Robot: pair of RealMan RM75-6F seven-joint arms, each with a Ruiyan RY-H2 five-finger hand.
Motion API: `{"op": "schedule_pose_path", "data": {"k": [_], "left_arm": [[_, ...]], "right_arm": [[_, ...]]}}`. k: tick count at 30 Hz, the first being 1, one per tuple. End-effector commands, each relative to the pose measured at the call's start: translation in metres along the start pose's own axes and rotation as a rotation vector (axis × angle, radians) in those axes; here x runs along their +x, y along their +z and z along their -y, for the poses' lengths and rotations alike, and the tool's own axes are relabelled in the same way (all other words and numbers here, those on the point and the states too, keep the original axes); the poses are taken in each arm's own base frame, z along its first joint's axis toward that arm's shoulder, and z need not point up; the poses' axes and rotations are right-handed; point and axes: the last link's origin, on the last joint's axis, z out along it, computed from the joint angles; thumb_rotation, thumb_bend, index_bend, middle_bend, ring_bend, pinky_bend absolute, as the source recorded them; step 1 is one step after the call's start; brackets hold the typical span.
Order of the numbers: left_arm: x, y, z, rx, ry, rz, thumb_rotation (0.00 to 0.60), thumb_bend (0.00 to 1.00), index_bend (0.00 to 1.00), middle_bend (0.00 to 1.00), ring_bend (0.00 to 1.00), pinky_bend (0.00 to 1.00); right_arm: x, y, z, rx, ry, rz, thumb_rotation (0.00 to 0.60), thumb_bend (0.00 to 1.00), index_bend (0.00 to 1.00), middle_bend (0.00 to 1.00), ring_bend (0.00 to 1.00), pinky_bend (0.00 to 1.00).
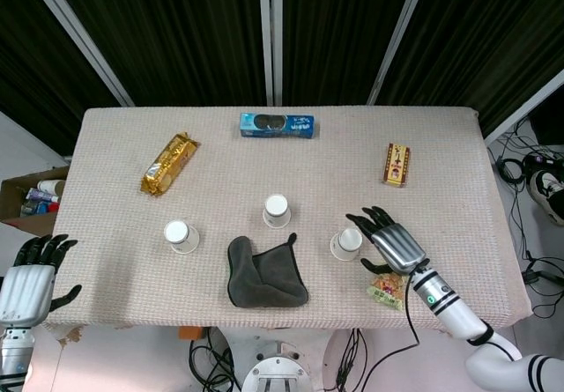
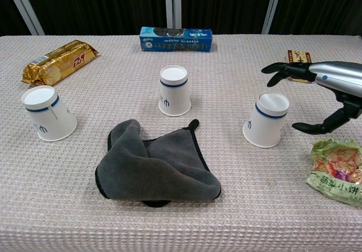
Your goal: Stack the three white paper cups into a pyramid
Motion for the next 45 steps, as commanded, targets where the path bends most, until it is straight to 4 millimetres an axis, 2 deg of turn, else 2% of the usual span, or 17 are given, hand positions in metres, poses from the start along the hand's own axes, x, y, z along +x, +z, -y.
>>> {"op": "schedule_pose_path", "data": {"k": [1, 4, 6, 10, 12, 18, 22, 28, 34, 42, 45], "left_arm": [[0.0, 0.001, 0.0, 0.001, 0.001, 0.003, 0.6, 0.16, 0.23, 0.19, 0.13, 0.15], [-0.001, 0.001, 0.0, 0.002, 0.002, 0.005, 0.6, 0.16, 0.23, 0.19, 0.13, 0.15], [-0.001, 0.001, 0.0, 0.001, 0.001, 0.007, 0.6, 0.16, 0.23, 0.19, 0.13, 0.15], [-0.002, 0.001, 0.002, 0.006, -0.002, 0.006, 0.6, 0.16, 0.23, 0.19, 0.13, 0.15], [-0.002, 0.0, 0.002, 0.008, -0.003, 0.005, 0.6, 0.16, 0.23, 0.19, 0.13, 0.15], [-0.001, -0.001, 0.002, 0.005, -0.003, 0.004, 0.6, 0.16, 0.24, 0.19, 0.13, 0.15], [-0.002, -0.001, 0.0, -0.004, -0.009, 0.001, 0.6, 0.16, 0.24, 0.19, 0.13, 0.15], [-0.002, -0.003, 0.001, 0.002, -0.006, 0.002, 0.6, 0.16, 0.24, 0.19, 0.13, 0.15], [-0.003, -0.004, 0.002, 0.008, -0.006, 0.007, 0.6, 0.16, 0.24, 0.19, 0.13, 0.15], [-0.003, -0.004, 0.005, 0.015, -0.003, 0.008, 0.6, 0.16, 0.24, 0.19, 0.13, 0.15], [-0.003, -0.004, 0.006, 0.017, -0.003, 0.008, 0.6, 0.16, 0.24, 0.19, 0.13, 0.15]], "right_arm": [[-0.001, 0.007, 0.005, 0.008, -0.01, 0.014, 0.6, 0.27, 0.08, 0.2, 0.0, 0.0], [-0.002, 0.011, 0.005, 0.005, -0.025, 0.023, 0.6, 0.29, 0.12, 0.22, 0.0, 0.0], [-0.003, 0.013, 0.005, 0.001, -0.031, 0.022, 0.6, 0.31, 0.17, 0.26, 0.01, 0.0], [-0.004, 0.017, 0.005, -0.004, -0.036, 0.003, 0.6, 0.39, 0.36, 0.38, 0.08, 0.0], [0.0, 0.017, 0.005, -0.008, -0.028, -0.022, 0.6, 0.4, 0.39, 0.39, 0.09, 0.0], [0.028, 0.024, 0.007, -0.006, -0.002, -0.093, 0.6, 0.39, 0.39, 0.39, 0.09, 0.0], [0.039, 0.049, 0.015, 0.002, -0.015, -0.07, 0.6, 0.39, 0.4, 0.39, 0.09, 0.0], [0.036, 0.089, 0.031, 0.004, -0.017, -0.03, 0.6, 0.39, 0.4, 0.39, 0.09, 0.0], [0.028, 0.119, 0.046, 0.0, -0.01, -0.002, 0.6, 0.39, 0.4, 0.38, 0.09, 0.0], [0.025, 0.149, 0.07, 0.013, -0.006, -0.011, 0.6, 0.39, 0.4, 0.38, 0.09, 0.0], [0.023, 0.154, 0.075, 0.017, -0.008, -0.007, 0.6, 0.39, 0.4, 0.38, 0.09, 0.0]]}}
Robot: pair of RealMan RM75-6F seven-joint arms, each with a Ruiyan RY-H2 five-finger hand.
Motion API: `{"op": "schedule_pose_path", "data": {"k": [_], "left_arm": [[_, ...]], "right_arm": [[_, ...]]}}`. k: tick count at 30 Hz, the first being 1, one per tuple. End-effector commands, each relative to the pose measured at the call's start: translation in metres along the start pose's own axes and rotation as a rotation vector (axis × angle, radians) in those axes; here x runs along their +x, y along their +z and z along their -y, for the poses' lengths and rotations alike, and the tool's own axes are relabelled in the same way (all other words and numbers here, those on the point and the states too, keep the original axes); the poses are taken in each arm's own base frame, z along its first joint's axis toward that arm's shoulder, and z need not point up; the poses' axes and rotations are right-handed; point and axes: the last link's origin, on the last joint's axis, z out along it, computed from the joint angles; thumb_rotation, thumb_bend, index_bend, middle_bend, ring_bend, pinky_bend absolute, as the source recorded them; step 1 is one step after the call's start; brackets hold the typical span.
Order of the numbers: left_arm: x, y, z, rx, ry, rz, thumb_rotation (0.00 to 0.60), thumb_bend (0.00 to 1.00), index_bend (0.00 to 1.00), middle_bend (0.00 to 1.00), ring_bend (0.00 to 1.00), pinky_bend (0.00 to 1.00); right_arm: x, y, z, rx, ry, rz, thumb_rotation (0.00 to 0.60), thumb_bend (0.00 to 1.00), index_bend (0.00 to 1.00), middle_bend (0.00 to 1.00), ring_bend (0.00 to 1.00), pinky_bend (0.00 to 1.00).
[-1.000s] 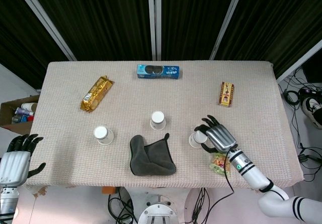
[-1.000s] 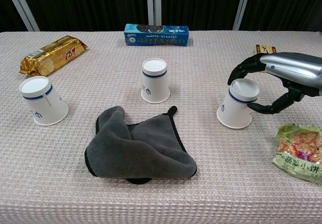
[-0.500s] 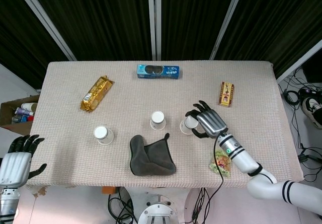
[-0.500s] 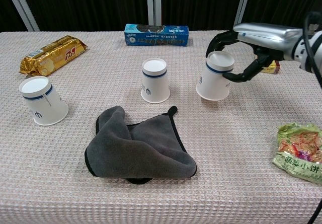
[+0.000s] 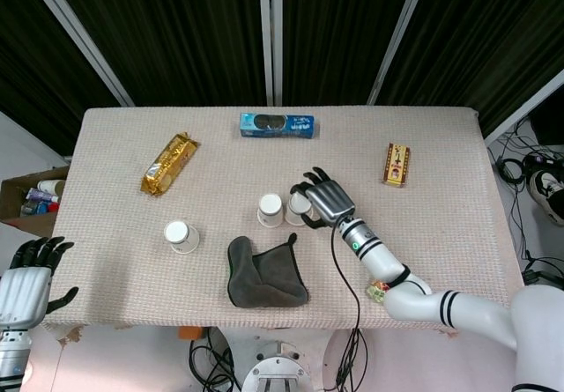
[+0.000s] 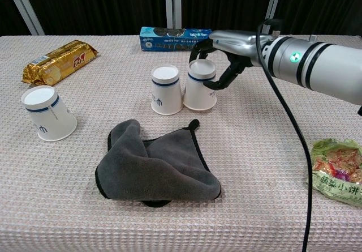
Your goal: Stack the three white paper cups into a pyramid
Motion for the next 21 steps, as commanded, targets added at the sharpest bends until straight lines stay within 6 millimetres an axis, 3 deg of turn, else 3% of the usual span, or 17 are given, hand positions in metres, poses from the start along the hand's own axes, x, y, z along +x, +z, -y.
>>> {"op": "schedule_pose_path", "data": {"k": [1, 14, 21], "left_arm": [[0.0, -0.001, 0.001, 0.001, 0.0, 0.001, 0.6, 0.16, 0.24, 0.19, 0.13, 0.15], [-0.002, -0.001, 0.001, 0.0, -0.003, 0.002, 0.6, 0.16, 0.24, 0.19, 0.13, 0.15], [-0.002, -0.001, 0.001, -0.001, -0.004, 0.0, 0.6, 0.16, 0.24, 0.19, 0.13, 0.15]], "right_arm": [[-0.001, 0.003, 0.004, 0.004, -0.004, 0.005, 0.6, 0.39, 0.4, 0.38, 0.09, 0.0], [-0.011, 0.005, 0.003, -0.013, -0.013, 0.03, 0.6, 0.39, 0.38, 0.35, 0.09, 0.0], [-0.011, 0.004, 0.004, -0.01, -0.021, 0.053, 0.6, 0.37, 0.14, 0.23, 0.06, 0.0]]}}
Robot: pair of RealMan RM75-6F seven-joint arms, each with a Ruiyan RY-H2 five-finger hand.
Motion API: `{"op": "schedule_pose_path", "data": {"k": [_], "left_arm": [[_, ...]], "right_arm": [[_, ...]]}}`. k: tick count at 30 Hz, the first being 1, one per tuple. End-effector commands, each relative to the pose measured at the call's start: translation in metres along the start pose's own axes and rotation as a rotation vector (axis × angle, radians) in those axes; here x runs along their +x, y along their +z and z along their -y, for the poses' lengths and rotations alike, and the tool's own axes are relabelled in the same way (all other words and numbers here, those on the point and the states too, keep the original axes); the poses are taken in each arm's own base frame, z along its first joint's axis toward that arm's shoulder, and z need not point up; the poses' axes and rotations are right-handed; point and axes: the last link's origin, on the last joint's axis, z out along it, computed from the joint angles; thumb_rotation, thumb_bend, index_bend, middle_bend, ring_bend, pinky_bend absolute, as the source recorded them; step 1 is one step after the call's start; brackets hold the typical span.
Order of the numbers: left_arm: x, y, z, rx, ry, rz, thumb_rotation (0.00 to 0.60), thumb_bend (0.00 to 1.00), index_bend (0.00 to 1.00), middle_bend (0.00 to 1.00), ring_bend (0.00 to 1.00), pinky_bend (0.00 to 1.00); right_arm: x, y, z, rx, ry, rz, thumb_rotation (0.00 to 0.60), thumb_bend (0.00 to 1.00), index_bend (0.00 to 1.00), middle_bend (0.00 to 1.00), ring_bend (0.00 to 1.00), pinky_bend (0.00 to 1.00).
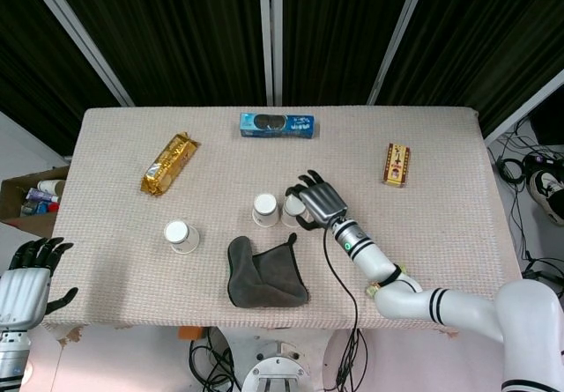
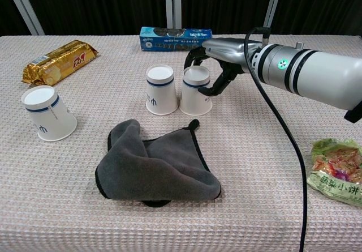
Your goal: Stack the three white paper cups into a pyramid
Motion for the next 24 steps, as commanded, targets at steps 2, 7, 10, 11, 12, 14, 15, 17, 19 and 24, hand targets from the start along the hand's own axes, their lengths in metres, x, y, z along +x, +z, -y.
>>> {"op": "schedule_pose_path", "data": {"k": [2, 7, 10, 11, 12, 14, 15, 17, 19, 24], "left_arm": [[0.0, 0.001, 0.0, -0.003, 0.001, 0.0, 0.6, 0.16, 0.24, 0.19, 0.13, 0.15], [0.003, 0.006, -0.004, -0.028, 0.017, -0.004, 0.6, 0.16, 0.24, 0.19, 0.13, 0.15], [0.009, 0.013, -0.011, -0.074, 0.016, -0.01, 0.6, 0.16, 0.24, 0.19, 0.13, 0.15], [0.011, 0.016, -0.015, -0.096, 0.006, -0.011, 0.6, 0.16, 0.24, 0.19, 0.13, 0.15], [0.013, 0.021, -0.02, -0.127, -0.015, -0.011, 0.6, 0.16, 0.24, 0.19, 0.13, 0.15], [0.017, 0.031, -0.029, -0.174, -0.052, -0.007, 0.6, 0.16, 0.23, 0.19, 0.13, 0.15], [0.018, 0.036, -0.033, -0.201, -0.067, -0.004, 0.6, 0.16, 0.23, 0.19, 0.13, 0.15], [0.02, 0.051, -0.045, -0.256, -0.106, 0.008, 0.6, 0.16, 0.22, 0.19, 0.13, 0.15], [0.02, 0.065, -0.057, -0.306, -0.138, 0.029, 0.6, 0.16, 0.21, 0.18, 0.13, 0.15], [0.015, 0.099, -0.086, -0.387, -0.17, 0.092, 0.6, 0.16, 0.2, 0.17, 0.13, 0.15]], "right_arm": [[0.001, -0.002, 0.0, 0.002, -0.008, 0.008, 0.6, 0.36, 0.07, 0.19, 0.04, 0.0], [0.002, -0.008, -0.001, -0.002, -0.019, 0.012, 0.6, 0.36, 0.0, 0.13, 0.02, 0.0], [0.005, -0.015, -0.003, -0.003, -0.03, 0.009, 0.6, 0.36, 0.0, 0.11, 0.02, 0.0], [0.008, -0.019, -0.004, -0.004, -0.033, 0.004, 0.6, 0.36, 0.0, 0.1, 0.02, 0.0], [0.014, -0.026, -0.007, -0.007, -0.035, -0.009, 0.6, 0.36, 0.0, 0.09, 0.01, 0.0], [0.025, -0.041, -0.013, -0.014, -0.04, -0.04, 0.6, 0.35, 0.0, 0.07, 0.01, 0.0], [0.031, -0.051, -0.017, -0.02, -0.044, -0.058, 0.6, 0.35, 0.0, 0.07, 0.01, 0.0], [0.047, -0.076, -0.028, -0.039, -0.054, -0.107, 0.6, 0.35, 0.0, 0.07, 0.01, 0.0], [0.061, -0.105, -0.041, -0.068, -0.065, -0.155, 0.6, 0.35, 0.0, 0.07, 0.01, 0.0], [0.08, -0.171, -0.075, -0.156, -0.076, -0.244, 0.6, 0.35, 0.0, 0.07, 0.01, 0.0]]}}
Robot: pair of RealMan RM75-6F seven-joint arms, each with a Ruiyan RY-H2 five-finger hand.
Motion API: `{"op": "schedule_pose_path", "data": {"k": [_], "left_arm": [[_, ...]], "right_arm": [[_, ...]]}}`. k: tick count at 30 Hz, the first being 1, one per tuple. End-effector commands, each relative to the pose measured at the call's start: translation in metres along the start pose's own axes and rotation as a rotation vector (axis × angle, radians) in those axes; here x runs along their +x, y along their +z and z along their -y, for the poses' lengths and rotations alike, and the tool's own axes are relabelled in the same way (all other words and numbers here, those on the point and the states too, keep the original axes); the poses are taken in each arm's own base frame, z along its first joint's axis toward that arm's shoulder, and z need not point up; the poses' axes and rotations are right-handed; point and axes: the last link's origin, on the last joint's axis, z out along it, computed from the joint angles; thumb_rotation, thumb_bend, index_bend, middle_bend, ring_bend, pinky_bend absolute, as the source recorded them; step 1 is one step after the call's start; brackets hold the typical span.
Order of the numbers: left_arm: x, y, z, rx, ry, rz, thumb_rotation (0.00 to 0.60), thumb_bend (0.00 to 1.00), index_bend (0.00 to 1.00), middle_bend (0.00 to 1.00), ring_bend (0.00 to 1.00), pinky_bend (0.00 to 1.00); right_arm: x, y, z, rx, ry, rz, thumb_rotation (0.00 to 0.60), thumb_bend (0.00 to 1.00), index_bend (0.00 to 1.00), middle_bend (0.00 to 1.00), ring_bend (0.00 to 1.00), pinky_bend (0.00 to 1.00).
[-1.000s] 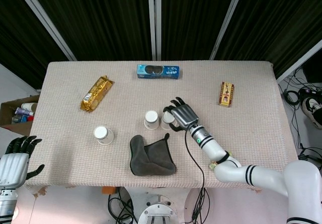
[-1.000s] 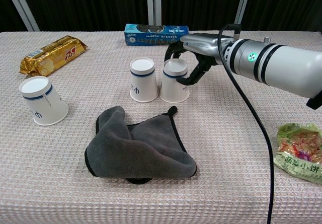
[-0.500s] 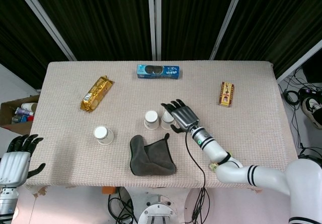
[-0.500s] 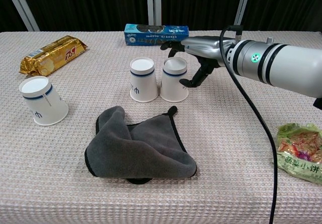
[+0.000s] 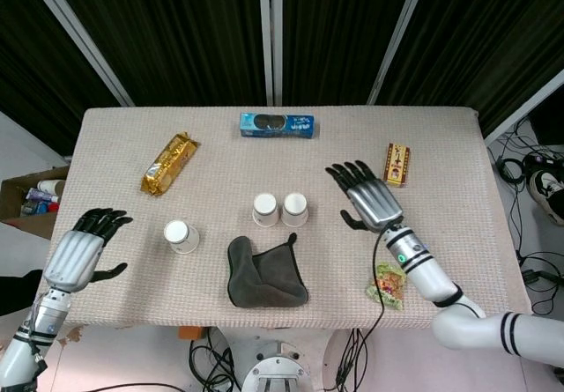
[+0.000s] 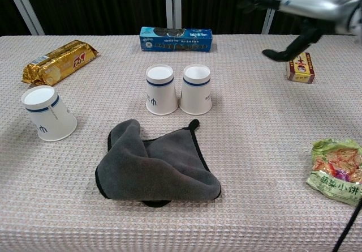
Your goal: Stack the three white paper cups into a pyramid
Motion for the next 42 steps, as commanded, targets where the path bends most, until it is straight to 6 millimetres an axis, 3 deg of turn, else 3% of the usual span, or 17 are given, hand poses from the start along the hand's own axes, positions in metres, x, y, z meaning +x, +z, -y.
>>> {"op": "schedule_pose_path", "data": {"k": [1, 5, 9, 20, 28, 33, 37, 42], "left_arm": [[-0.003, 0.036, -0.015, -0.065, -0.029, 0.042, 0.6, 0.16, 0.2, 0.17, 0.13, 0.15], [-0.014, 0.058, -0.026, -0.09, -0.024, 0.116, 0.6, 0.16, 0.19, 0.17, 0.13, 0.15], [-0.024, 0.072, -0.031, -0.09, -0.015, 0.177, 0.6, 0.16, 0.2, 0.17, 0.13, 0.16], [-0.034, 0.099, -0.045, -0.093, 0.016, 0.23, 0.6, 0.19, 0.25, 0.19, 0.13, 0.2], [-0.036, 0.093, -0.039, -0.035, 0.074, 0.323, 0.6, 0.26, 0.28, 0.21, 0.14, 0.23], [-0.037, 0.096, -0.041, -0.034, 0.054, 0.318, 0.6, 0.32, 0.34, 0.29, 0.24, 0.34], [-0.038, 0.103, -0.046, -0.045, -0.012, 0.292, 0.6, 0.39, 0.47, 0.49, 0.44, 0.53], [-0.024, 0.108, -0.05, -0.071, -0.079, 0.226, 0.6, 0.41, 0.49, 0.51, 0.46, 0.54]], "right_arm": [[0.021, -0.062, -0.034, -0.077, 0.008, -0.074, 0.6, 0.35, 0.0, 0.08, 0.01, 0.0], [0.022, -0.094, -0.059, -0.127, 0.031, -0.101, 0.6, 0.35, 0.0, 0.08, 0.01, 0.0], [0.017, -0.111, -0.074, -0.153, 0.063, -0.116, 0.6, 0.35, 0.0, 0.08, 0.01, 0.0], [0.004, -0.119, -0.085, -0.153, 0.105, -0.119, 0.6, 0.35, 0.0, 0.08, 0.01, 0.0], [-0.002, -0.123, -0.091, -0.167, 0.118, -0.114, 0.6, 0.35, 0.0, 0.09, 0.01, 0.0], [-0.006, -0.124, -0.093, -0.172, 0.126, -0.109, 0.6, 0.35, 0.0, 0.09, 0.01, 0.0], [-0.008, -0.126, -0.096, -0.182, 0.136, -0.108, 0.6, 0.35, 0.0, 0.1, 0.01, 0.0], [-0.009, -0.128, -0.1, -0.193, 0.146, -0.115, 0.6, 0.35, 0.0, 0.1, 0.01, 0.0]]}}
